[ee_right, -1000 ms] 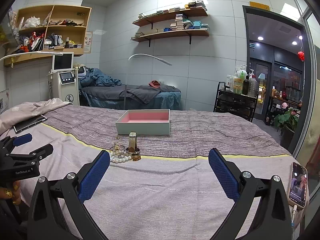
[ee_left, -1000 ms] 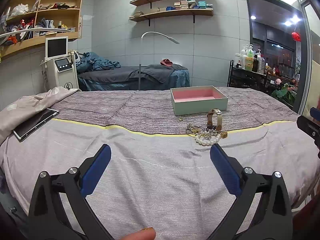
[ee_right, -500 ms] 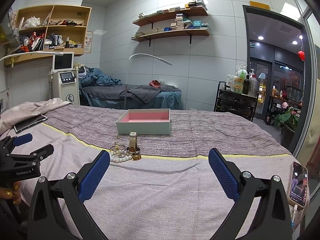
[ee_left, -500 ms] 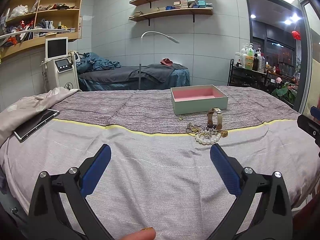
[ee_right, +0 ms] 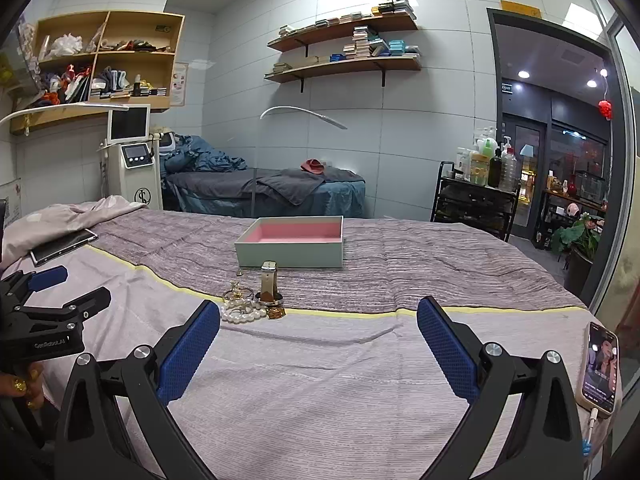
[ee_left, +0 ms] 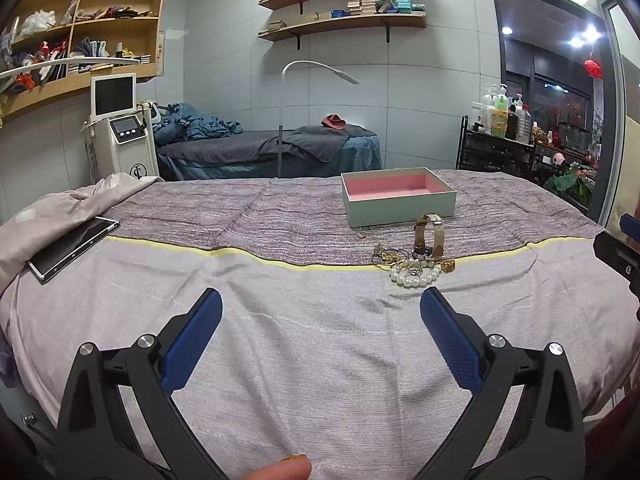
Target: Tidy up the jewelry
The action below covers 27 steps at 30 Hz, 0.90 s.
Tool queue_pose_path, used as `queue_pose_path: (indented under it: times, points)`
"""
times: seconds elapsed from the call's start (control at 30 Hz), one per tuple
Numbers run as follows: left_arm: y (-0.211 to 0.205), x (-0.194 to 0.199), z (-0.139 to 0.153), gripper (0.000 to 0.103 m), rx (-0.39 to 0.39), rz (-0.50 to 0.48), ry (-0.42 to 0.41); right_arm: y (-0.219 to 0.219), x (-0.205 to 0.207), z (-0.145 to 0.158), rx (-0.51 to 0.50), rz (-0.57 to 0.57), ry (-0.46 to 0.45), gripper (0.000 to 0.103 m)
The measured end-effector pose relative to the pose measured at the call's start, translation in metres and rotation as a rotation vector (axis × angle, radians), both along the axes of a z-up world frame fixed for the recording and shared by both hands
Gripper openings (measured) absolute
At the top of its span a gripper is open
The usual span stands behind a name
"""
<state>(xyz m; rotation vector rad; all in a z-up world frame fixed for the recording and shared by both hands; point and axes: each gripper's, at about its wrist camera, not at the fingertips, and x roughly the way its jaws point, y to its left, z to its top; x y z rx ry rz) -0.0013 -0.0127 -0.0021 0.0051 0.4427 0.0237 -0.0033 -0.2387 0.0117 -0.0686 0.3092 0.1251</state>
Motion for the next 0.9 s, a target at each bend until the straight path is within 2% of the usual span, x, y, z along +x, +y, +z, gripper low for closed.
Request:
queue_pose_path:
  times: [0.9]
  points:
    - [0.0024, 0.0011, 0.0032, 0.098, -0.015, -0.008, 0.01, -0.0002, -0.0003, -0.0018, -0.003, 0.007, 0.005, 0.097]
